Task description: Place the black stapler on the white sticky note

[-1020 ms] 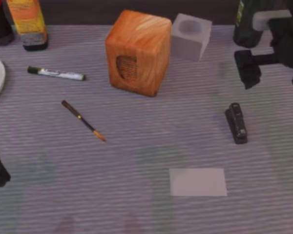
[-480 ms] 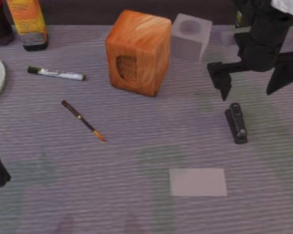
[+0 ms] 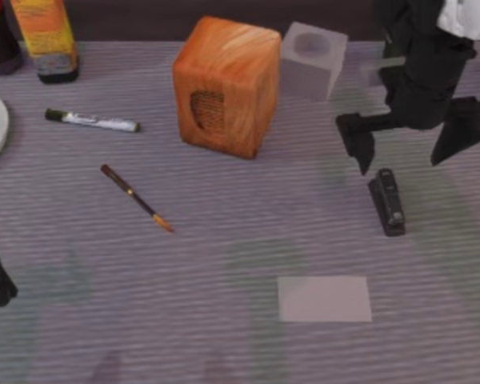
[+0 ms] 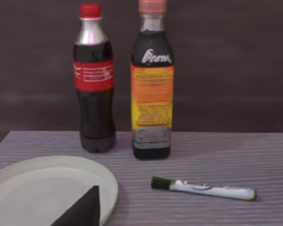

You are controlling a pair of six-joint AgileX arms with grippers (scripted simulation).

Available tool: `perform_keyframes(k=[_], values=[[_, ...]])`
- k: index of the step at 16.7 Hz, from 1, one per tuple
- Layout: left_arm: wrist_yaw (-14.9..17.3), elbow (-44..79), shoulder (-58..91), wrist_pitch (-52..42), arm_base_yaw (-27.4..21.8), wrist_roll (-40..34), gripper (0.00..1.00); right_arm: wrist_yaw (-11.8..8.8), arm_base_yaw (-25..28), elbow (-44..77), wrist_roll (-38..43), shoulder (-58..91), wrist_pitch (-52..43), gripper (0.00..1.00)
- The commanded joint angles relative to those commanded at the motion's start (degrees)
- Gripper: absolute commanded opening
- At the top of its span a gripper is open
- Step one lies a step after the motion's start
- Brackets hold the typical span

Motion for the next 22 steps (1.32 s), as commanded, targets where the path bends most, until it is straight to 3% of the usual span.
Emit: perform_keyframes(k=[6,11,22], values=[[0.00,0.00,0.00,0.00,0.00,0.00,1.00,0.04,0.22,-9.42,0.28,4.16,14.01,1.00],[0.00,0.00,0.00,0.00,0.00,0.00,1.00,0.05,0.25,-10.33,0.32,4.59,15.12,1.00],[0.00,0.00,0.00,0.00,0.00,0.00,1.00,0.05,0.25,-10.33,0.32,4.59,15.12,0.17]])
